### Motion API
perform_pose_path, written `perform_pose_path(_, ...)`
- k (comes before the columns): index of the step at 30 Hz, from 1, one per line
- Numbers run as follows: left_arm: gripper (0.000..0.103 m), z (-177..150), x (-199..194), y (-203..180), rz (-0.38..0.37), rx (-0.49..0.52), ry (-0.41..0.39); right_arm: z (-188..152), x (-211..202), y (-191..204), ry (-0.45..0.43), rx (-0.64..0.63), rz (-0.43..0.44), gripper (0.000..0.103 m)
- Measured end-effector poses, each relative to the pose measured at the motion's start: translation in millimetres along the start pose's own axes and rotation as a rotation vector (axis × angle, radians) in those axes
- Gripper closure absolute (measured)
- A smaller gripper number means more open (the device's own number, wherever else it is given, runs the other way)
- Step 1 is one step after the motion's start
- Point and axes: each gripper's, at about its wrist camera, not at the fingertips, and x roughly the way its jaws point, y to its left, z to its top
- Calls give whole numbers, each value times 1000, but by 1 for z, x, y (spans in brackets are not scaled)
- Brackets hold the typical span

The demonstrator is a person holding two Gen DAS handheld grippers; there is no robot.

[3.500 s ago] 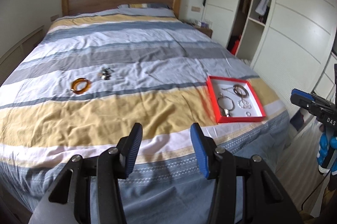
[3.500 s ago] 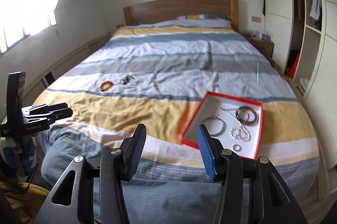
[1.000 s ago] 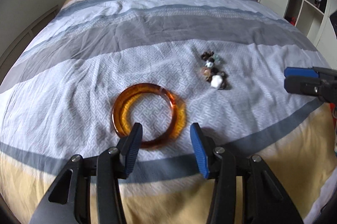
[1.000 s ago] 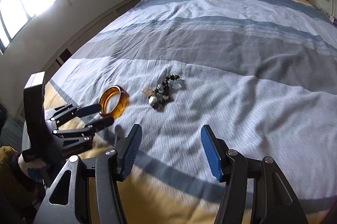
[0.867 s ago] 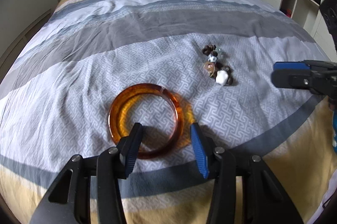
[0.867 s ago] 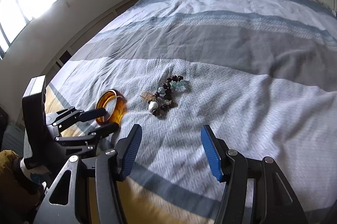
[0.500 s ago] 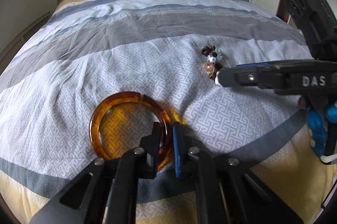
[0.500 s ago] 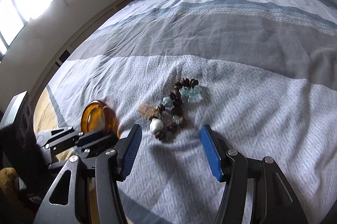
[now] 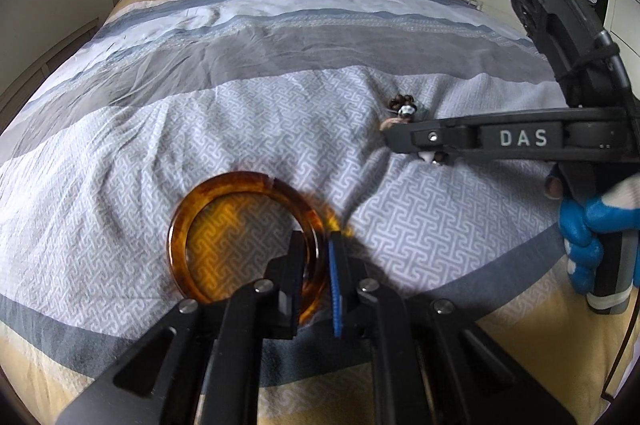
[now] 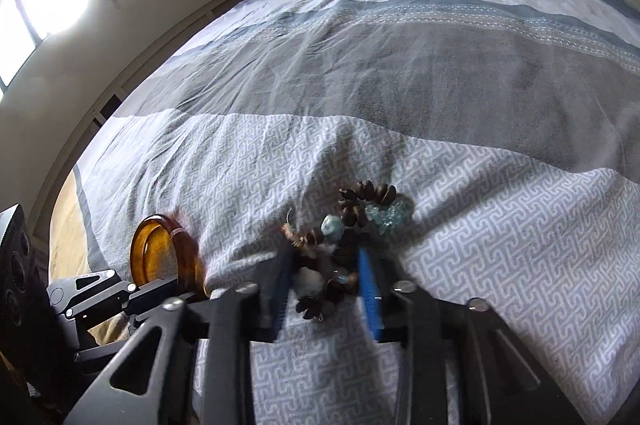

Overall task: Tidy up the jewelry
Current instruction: 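Grasp the amber bangle with the left tool while the right tool grasps the beaded bracelet, then carry the amber bangle and beaded bracelet in both tools over the box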

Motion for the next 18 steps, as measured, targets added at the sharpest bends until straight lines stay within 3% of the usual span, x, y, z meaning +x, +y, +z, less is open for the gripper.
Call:
perform_pose_path(6,94,1,-13,-5,-36,-53,14,-25,-34,2,-6,-7,11,84)
perform_pose_path(7,94,0,-17,-8,-49,-64,14,-30,-42,3,-6,-10,10,93)
perform_pose_path(18,95,-18,-85,-57,-194,-185,-12,-101,-145,-7,-35,17,-27,93)
